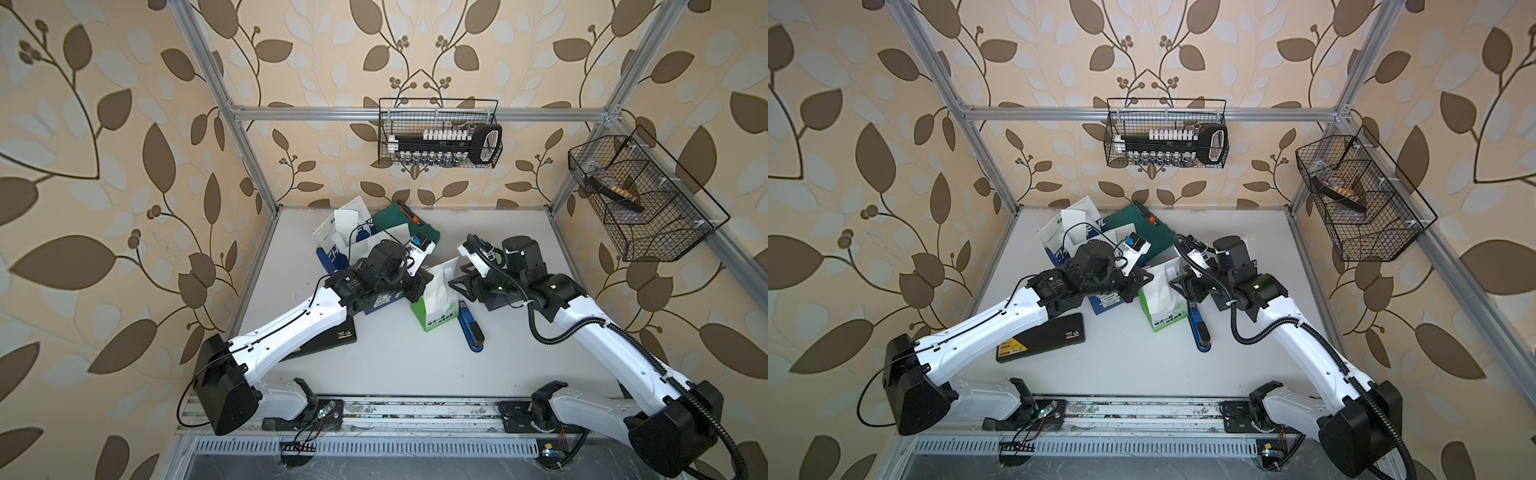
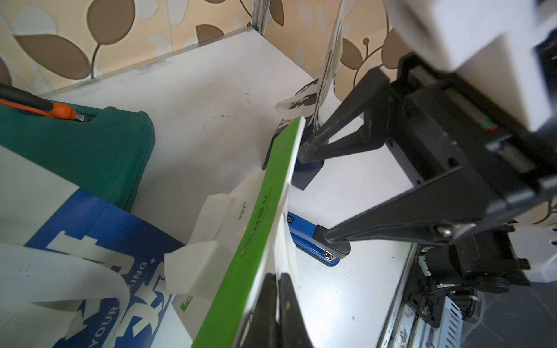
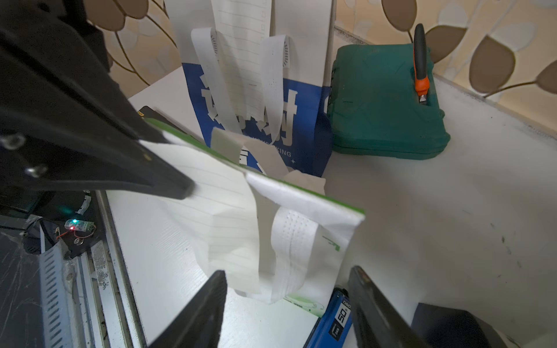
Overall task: Staple the receipts to the bags
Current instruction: Hold the receipt from the takeout bag.
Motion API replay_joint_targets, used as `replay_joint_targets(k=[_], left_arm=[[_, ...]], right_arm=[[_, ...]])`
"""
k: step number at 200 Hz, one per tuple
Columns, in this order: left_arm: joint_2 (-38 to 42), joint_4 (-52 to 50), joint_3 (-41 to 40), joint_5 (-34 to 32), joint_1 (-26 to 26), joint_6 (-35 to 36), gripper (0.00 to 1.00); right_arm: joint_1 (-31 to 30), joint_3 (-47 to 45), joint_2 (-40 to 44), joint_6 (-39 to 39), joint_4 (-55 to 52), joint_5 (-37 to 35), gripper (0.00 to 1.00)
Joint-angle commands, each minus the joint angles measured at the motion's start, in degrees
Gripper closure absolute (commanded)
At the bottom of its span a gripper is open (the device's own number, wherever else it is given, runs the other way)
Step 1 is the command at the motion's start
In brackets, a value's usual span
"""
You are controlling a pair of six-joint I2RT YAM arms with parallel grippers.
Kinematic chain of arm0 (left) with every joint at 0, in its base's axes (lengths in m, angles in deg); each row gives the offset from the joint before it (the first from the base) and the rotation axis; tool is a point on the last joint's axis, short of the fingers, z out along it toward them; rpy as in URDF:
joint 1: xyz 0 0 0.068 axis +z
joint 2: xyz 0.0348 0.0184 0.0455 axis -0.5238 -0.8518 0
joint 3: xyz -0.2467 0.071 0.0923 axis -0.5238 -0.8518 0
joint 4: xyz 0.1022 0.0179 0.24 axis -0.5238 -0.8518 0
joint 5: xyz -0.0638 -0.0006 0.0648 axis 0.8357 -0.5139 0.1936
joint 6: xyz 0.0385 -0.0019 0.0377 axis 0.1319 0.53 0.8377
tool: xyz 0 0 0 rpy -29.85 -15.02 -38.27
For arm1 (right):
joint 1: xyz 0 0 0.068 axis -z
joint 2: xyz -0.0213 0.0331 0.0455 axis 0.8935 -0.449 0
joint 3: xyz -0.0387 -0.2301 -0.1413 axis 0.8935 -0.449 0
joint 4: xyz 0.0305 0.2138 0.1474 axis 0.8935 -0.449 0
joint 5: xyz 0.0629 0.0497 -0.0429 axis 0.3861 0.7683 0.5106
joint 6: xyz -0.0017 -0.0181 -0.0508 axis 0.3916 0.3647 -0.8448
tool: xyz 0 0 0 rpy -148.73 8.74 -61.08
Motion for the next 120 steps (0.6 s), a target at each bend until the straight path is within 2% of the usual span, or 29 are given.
replay_joint_targets(k=[1, 31, 62, 84, 120], left_arm=[[0.0, 0.1, 1.7, -2.2, -0.4, 2.7, 1.00], [0.4, 0.8, 1.5, -2.0, -0.4, 2.9, 1.00], [0.8, 1.9, 1.3, -1.2, -0.3, 3.5, 1.00], [0.9, 2.9, 0.8, -0.9, -0.4, 3.2, 1.00], [-0.3, 1.7, 2.0, -0.9, -0.4, 3.2, 1.00]], right_arm=[[0.2, 4.6, 0.6, -9.5, -1.2, 1.2, 0.37], [0.2, 10.5, -2.4, -22.9, -7.3, 4.1, 0.38], [0.8, 17.7, -8.7, -33.4, -12.1, 5.9, 0.38], [1.0, 22.0, -13.0, -38.3, -14.2, 6.7, 0.39], [1.4, 31.1, -21.2, -43.6, -25.3, 10.8, 0.43]])
